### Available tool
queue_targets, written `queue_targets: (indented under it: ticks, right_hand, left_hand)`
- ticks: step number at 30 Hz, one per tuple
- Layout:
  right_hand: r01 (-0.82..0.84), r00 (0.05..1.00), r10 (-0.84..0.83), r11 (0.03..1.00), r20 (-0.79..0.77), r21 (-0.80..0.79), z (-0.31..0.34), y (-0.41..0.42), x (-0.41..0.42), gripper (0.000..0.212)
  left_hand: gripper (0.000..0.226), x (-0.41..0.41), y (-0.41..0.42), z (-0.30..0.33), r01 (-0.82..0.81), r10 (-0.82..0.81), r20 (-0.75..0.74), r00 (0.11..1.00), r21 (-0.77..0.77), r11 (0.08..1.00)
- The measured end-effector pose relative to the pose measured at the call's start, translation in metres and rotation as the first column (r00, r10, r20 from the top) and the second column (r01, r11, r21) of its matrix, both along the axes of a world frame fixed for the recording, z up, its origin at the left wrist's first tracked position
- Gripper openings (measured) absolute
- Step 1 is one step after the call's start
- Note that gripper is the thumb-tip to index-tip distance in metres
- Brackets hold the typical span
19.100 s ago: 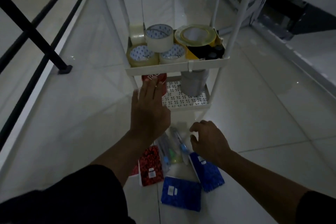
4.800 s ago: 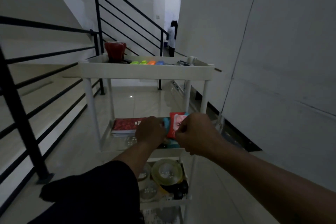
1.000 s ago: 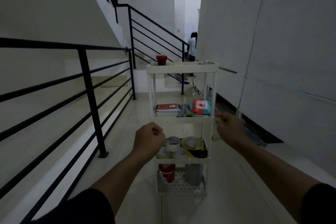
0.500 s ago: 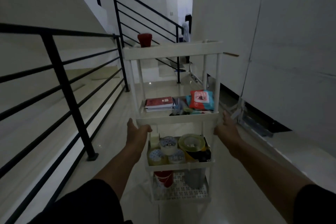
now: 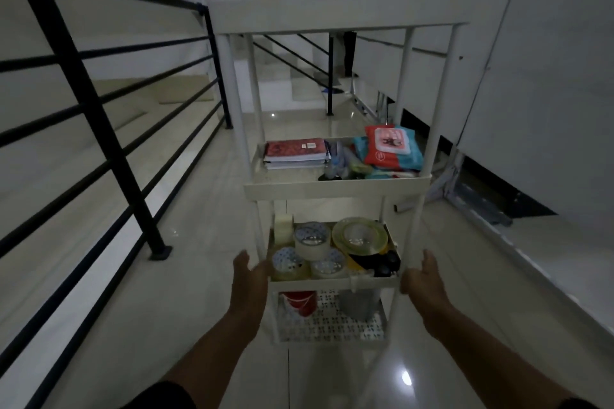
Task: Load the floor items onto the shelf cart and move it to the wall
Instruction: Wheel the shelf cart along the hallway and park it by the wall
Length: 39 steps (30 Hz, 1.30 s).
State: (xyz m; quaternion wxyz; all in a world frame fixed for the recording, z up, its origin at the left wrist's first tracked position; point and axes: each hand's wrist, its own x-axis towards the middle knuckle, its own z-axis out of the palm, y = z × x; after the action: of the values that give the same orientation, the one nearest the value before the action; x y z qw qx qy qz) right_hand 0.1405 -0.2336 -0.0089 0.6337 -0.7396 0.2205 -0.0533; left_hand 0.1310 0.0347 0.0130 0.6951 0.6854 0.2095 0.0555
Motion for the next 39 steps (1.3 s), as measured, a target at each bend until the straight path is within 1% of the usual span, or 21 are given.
queue_targets:
  ticks: [2, 5, 7, 9, 11, 13, 15, 16, 17, 18, 19, 22, 24, 26, 28, 31, 33, 36, 39]
  right_hand:
    - [-0.072, 0.995, 0.072, 0.997, -0.071, -0.005, -0.020, -0.001, 0.001, 0.070]
    - [-0.175, 0.978, 0.175, 0.985, -0.117, 0.008, -0.032, 0.000, 0.003, 0.063]
    - [-0.258, 0.955, 0.256, 0.966, -0.151, 0.007, -0.032, -0.002, 0.001, 0.072]
    - [-0.343, 0.922, 0.329, 0.939, -0.206, -0.038, -0.025, -0.010, -0.004, 0.086]
    - [-0.404, 0.897, 0.371, 0.909, -0.241, -0.101, -0.012, -0.016, -0.013, 0.089]
    - [-0.400, 0.904, 0.362, 0.904, -0.228, -0.153, 0.003, -0.015, -0.025, 0.083]
    - [-0.347, 0.928, 0.308, 0.919, -0.209, -0.186, 0.016, -0.013, -0.035, 0.074]
    - [-0.318, 0.940, 0.277, 0.921, -0.199, -0.225, 0.023, -0.012, -0.040, 0.068]
    - [-0.301, 0.949, 0.255, 0.911, -0.187, -0.281, 0.032, -0.010, -0.046, 0.062]
    - [-0.286, 0.956, 0.242, 0.893, -0.166, -0.348, 0.044, -0.008, -0.053, 0.056]
    - [-0.278, 0.960, 0.242, 0.869, -0.138, -0.411, 0.057, -0.007, -0.060, 0.051]
    - [-0.250, 0.961, 0.273, 0.767, -0.052, -0.591, 0.110, -0.003, -0.086, 0.037]
    - [-0.204, 0.955, 0.297, 0.693, 0.015, -0.692, 0.146, -0.002, -0.106, 0.034]
    - [-0.156, 0.944, 0.321, 0.638, 0.075, -0.754, 0.181, -0.004, -0.130, 0.035]
    - [-0.117, 0.933, 0.339, 0.606, 0.122, -0.787, 0.213, -0.006, -0.163, 0.034]
    - [-0.060, 0.904, 0.373, 0.597, 0.210, -0.800, 0.258, -0.011, -0.224, 0.033]
    - [-0.018, 0.884, 0.386, 0.591, 0.264, -0.806, 0.282, -0.015, -0.271, 0.032]
    - [0.009, 0.855, 0.411, 0.597, 0.315, -0.802, 0.307, -0.023, -0.343, 0.034]
    - [0.023, 0.827, 0.441, 0.593, 0.349, -0.805, 0.311, -0.028, -0.398, 0.035]
  left_hand:
    - [0.075, 0.000, 0.000, -0.019, 0.046, -0.048, -0.077, 0.996, -0.031, 0.998]
    - [0.060, 0.001, -0.002, -0.033, 0.165, -0.170, -0.111, 0.979, -0.056, 0.985]
    - [0.071, 0.001, -0.002, -0.032, 0.197, -0.210, -0.169, 0.963, -0.093, 0.976]
    - [0.081, -0.001, -0.001, -0.025, 0.213, -0.230, -0.196, 0.953, -0.106, 0.971]
    - [0.091, -0.007, 0.002, -0.015, 0.249, -0.264, -0.209, 0.942, -0.100, 0.963]
    - [0.089, -0.016, 0.004, -0.003, 0.278, -0.284, -0.219, 0.933, -0.058, 0.959]
    - [0.083, -0.026, 0.006, 0.007, 0.253, -0.222, -0.296, 0.929, 0.071, 0.965]
    - [0.072, -0.031, 0.007, 0.012, 0.267, -0.207, -0.337, 0.918, 0.141, 0.953]
    - [0.051, -0.039, 0.007, 0.021, 0.287, -0.204, -0.346, 0.916, 0.209, 0.935]
    - [0.024, -0.046, 0.009, 0.030, 0.304, -0.206, -0.327, 0.922, 0.284, 0.910]
    - [0.007, -0.054, 0.010, 0.040, 0.320, -0.218, -0.293, 0.931, 0.364, 0.874]
    - [0.013, -0.076, 0.016, 0.075, 0.319, -0.247, -0.203, 0.948, 0.597, 0.736]
    - [0.019, -0.096, 0.020, 0.106, 0.299, -0.274, -0.148, 0.950, 0.679, 0.671]
    - [0.020, -0.118, 0.022, 0.139, 0.256, -0.290, -0.076, 0.954, 0.710, 0.656]
    - [0.019, -0.150, 0.018, 0.177, 0.224, -0.302, -0.026, 0.953, 0.732, 0.643]
    - [0.017, -0.210, 0.007, 0.229, 0.150, -0.303, 0.063, 0.951, 0.762, 0.630]
    - [0.018, -0.262, -0.002, 0.256, 0.071, -0.304, 0.152, 0.941, 0.787, 0.613]
    - [0.018, -0.342, -0.010, 0.274, -0.032, -0.291, 0.273, 0.917, 0.778, 0.628]
    - [0.019, -0.402, -0.011, 0.280, -0.081, -0.275, 0.327, 0.904, 0.762, 0.643]
